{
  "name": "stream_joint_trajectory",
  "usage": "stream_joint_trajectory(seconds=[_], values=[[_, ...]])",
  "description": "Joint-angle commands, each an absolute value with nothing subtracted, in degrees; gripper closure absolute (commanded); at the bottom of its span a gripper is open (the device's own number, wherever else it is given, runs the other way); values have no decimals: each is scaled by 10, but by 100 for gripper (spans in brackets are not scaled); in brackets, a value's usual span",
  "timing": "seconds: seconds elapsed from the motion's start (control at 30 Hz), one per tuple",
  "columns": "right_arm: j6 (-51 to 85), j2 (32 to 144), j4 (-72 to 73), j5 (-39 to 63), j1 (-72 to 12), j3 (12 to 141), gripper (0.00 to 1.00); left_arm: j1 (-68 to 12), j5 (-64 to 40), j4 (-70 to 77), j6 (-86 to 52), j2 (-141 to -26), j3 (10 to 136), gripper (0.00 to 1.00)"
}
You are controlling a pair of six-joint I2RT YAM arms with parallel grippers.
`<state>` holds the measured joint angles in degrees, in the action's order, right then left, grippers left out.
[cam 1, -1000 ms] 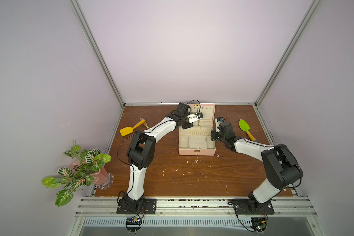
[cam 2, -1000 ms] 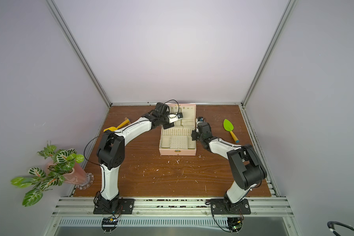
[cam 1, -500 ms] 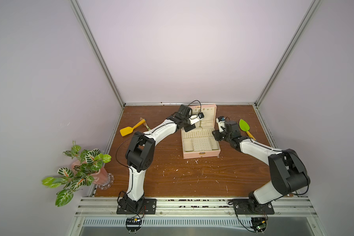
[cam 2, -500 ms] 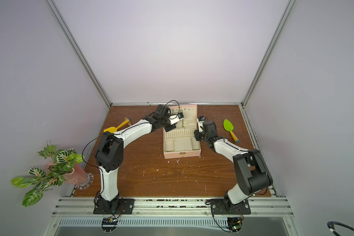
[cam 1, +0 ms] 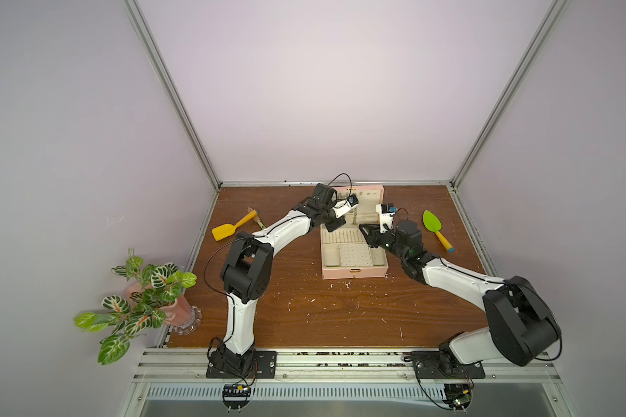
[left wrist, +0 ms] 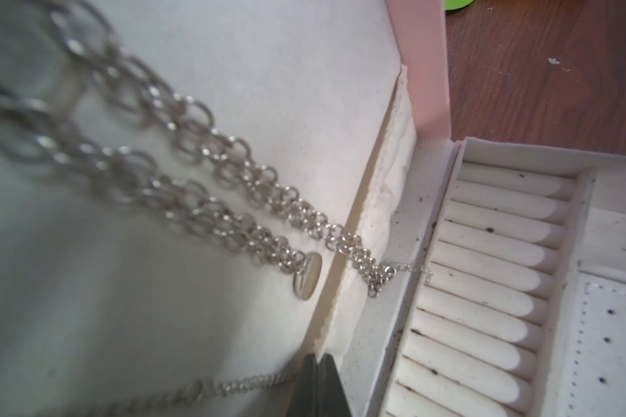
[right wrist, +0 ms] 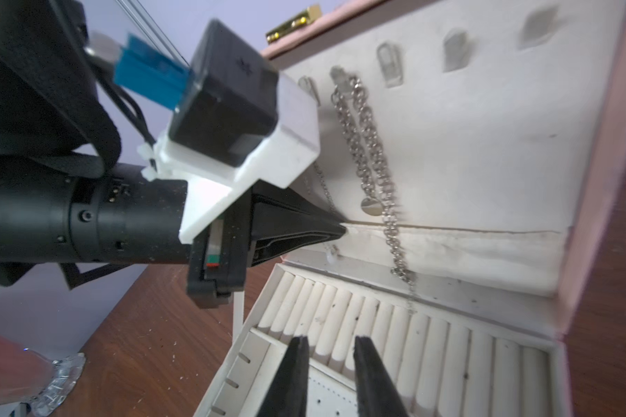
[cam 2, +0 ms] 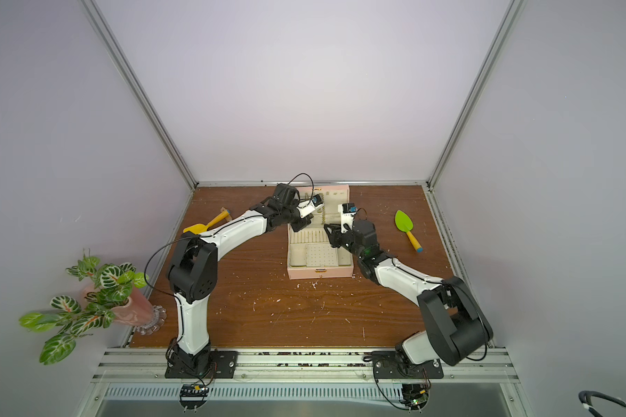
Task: Put jewelry chain into jewelry box
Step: Adjust the necklace in the storage slot.
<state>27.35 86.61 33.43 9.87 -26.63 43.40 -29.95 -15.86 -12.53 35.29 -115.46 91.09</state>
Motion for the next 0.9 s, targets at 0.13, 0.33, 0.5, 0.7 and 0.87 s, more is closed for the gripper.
stream_joint_trajectory(seconds=[0.13, 0.33, 0.5, 0.7, 0.87], values=[[302, 951, 413, 70, -278, 515, 78, -295, -209, -100, 339, -1159, 907, 99], [296, 987, 420, 39, -280, 548, 78, -295, -209, -108, 346, -1161, 907, 99], [291, 1007, 408, 27, -281, 576, 77, -295, -208, -110, 350, -1160, 905, 99], [285, 1018, 399, 5, -281, 587, 77, -295, -211, -108, 352, -1158, 903, 99], [280, 1031, 388, -5, -281, 604, 77, -295, -217, -106, 354, -1158, 900, 99]])
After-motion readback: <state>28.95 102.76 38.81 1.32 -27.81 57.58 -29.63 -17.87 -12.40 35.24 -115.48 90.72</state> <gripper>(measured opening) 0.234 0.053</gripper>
